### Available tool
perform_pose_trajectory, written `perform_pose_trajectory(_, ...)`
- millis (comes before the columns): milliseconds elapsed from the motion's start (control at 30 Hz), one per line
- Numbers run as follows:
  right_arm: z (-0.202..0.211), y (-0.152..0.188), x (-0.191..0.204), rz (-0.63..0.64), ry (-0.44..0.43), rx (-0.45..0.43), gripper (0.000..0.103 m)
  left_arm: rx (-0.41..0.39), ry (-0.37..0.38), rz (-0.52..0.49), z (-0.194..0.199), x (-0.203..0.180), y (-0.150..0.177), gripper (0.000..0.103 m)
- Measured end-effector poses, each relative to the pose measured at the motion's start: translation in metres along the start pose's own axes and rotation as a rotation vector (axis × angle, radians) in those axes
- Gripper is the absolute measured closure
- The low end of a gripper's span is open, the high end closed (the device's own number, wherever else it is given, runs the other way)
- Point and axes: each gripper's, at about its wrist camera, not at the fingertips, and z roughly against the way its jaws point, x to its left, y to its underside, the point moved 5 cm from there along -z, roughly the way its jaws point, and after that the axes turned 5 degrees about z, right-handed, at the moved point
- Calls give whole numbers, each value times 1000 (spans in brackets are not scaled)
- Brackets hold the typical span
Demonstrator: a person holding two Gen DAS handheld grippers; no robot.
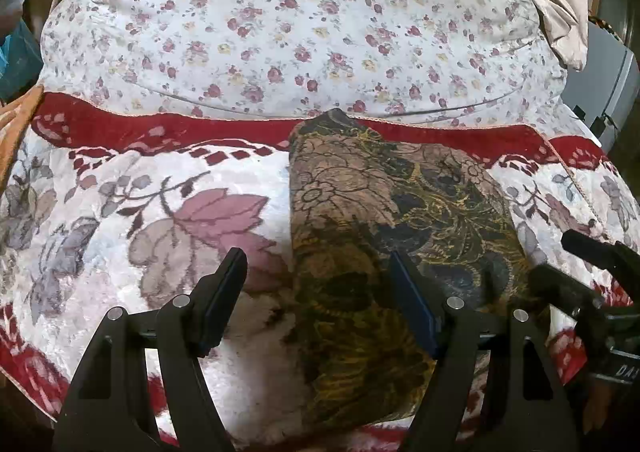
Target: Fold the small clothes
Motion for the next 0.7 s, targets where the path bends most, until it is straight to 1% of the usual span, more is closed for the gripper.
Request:
perform_pose_trajectory(33,0,-1,1,-7,9,-4,19,-1,-7,-2,0,1,0,29)
perform_pose_trajectory(100,0,-3,1,-24,28,-15,13,-2,-19,-8,1,3,1,29)
perform_pose_trajectory(200,1,-4,0,-44,51,-43,10,1,-24,-6,1,6,2,29)
perform_pose_trajectory(300,-1,-6,2,-32,46,-38,7,-4,-23,11,2,10,1,29)
perform_pose_trajectory(500,-8,-5,3,-22,64,-12,5,-23,-46,0,4,12,-1,29)
perform_pose_trajectory(700,-14,-2,-1,-67,56,6,5,-31,-56,-12,5,13,-1,29)
